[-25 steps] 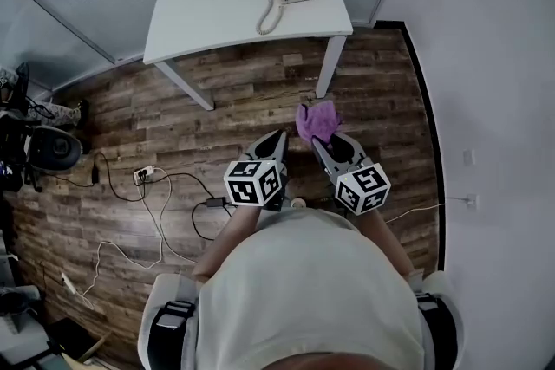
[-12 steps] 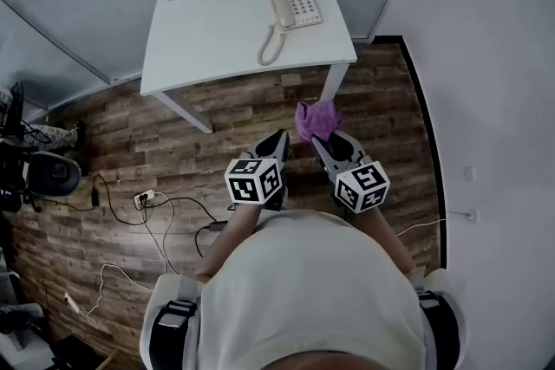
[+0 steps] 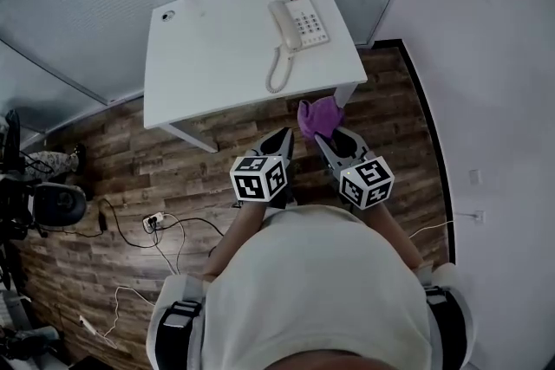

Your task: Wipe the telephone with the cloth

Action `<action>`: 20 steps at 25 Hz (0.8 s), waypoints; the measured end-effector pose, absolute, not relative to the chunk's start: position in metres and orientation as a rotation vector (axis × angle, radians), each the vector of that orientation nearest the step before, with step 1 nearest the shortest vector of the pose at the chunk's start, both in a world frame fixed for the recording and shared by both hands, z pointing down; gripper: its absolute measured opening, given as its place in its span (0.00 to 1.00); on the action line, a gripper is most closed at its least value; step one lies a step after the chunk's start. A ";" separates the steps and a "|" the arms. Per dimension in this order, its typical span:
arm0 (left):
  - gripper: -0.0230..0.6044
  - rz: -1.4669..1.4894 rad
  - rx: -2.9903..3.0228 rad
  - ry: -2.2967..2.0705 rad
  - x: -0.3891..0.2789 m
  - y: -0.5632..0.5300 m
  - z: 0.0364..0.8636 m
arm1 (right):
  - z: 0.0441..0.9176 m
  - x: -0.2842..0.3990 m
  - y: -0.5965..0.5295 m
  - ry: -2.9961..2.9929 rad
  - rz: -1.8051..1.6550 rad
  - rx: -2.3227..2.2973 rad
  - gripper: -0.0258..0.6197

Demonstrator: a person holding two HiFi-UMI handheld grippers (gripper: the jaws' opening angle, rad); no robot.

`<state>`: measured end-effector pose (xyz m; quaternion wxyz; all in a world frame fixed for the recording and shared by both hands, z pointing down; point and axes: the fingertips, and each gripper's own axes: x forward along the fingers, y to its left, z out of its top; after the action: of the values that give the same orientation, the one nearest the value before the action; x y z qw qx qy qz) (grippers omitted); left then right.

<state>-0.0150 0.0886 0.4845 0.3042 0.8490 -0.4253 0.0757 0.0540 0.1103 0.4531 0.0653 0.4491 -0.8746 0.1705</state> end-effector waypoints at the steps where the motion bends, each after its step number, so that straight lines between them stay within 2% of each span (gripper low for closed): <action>1: 0.07 0.199 2.250 -1.119 -0.017 0.080 0.484 | 0.453 0.051 0.102 -2.635 0.511 1.356 0.23; 20: 0.07 0.238 2.269 -1.060 -0.067 -0.056 0.496 | 0.454 -0.002 -0.036 -2.623 0.490 1.416 0.23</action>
<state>-0.0674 -0.0555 0.4957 0.3078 0.8583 -0.4007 0.0901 -0.0024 -0.0359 0.4537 0.0603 0.4678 -0.8668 0.1620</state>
